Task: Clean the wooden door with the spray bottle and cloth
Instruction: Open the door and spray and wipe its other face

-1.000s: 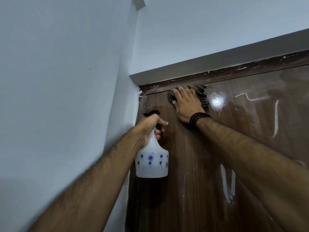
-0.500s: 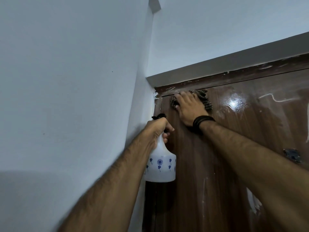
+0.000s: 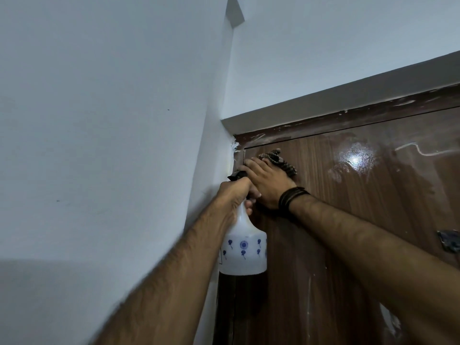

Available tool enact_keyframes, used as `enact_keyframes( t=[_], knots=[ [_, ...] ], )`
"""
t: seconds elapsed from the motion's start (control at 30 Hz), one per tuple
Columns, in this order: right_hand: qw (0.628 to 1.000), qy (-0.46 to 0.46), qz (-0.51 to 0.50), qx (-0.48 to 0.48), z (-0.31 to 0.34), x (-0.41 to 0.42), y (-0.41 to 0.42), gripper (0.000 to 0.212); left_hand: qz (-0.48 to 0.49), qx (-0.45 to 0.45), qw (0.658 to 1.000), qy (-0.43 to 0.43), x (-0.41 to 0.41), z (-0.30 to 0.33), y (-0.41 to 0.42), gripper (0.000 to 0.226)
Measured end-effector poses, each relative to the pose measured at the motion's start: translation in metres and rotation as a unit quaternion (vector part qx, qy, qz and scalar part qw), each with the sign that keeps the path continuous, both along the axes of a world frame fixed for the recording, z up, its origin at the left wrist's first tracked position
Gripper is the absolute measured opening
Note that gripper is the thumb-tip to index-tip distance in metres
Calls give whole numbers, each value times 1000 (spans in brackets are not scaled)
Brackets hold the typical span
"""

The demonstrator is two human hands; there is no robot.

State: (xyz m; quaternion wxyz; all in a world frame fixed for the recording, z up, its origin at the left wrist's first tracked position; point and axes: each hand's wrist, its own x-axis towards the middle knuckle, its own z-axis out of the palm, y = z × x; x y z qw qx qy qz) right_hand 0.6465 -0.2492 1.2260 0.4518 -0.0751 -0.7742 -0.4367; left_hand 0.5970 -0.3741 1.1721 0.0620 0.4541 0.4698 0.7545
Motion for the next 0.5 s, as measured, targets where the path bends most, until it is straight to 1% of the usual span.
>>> enact_keyframes(
  t=[0.07,0.13,0.23,0.3,0.4,0.5],
  knots=[
    [998,43,20,-28,23,-5,-6,55,6,-2,1000,1,-2,-1,0,24],
    [995,83,23,-54,38,-13,-12,52,12,-5,1000,-2,-4,0,0,23],
    [992,96,32,-73,40,-23,-17,52,6,-2,1000,-8,-4,1,1,22],
    [996,63,23,-60,27,-20,-18,57,4,-1,1000,-7,-2,1,1,23],
    [1000,-12,-12,-21,1,-13,-18,75,8,-8,1000,-5,-2,-1,1,25],
    [999,-38,-26,-2,-4,-8,-16,78,1,-30,1000,-1,0,-5,0,26]
  ],
)
